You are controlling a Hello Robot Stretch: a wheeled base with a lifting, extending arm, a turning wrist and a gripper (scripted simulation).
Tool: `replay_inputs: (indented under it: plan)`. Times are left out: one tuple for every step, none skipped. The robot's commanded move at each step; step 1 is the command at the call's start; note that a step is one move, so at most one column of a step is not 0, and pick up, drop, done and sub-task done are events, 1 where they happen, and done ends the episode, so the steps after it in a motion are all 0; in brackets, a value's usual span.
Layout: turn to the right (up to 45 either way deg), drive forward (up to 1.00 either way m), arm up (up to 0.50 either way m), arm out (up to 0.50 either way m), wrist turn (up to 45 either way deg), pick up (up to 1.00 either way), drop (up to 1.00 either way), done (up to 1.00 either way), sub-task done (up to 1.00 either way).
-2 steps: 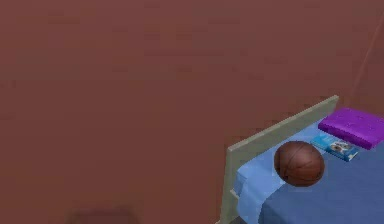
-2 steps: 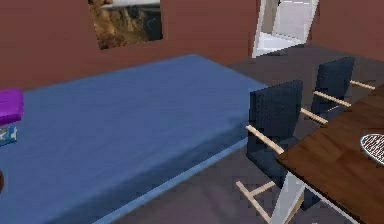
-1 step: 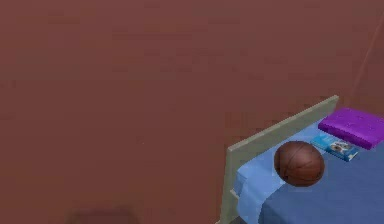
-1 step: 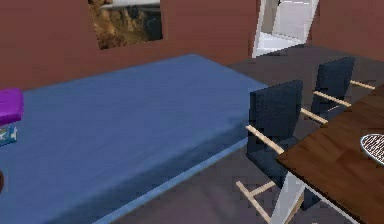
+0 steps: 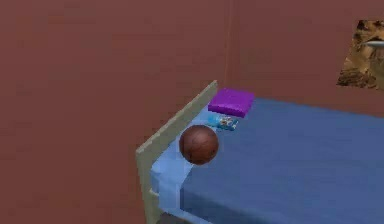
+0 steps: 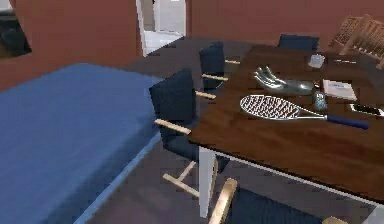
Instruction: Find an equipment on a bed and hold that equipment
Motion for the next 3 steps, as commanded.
replay_inputs:
  plan:
    - [0.0, 0.35, 0.0, 0.0, 0.0, 0.0, 0.0, 0.0, 0.0]
    - [-45.0, 0.0, 0.0, 0.0, 0.0, 0.0, 0.0, 0.0, 0.0]
    - [-36.0, 0.0, 0.0, 0.0, 0.0, 0.0, 0.0, 0.0, 0.0]
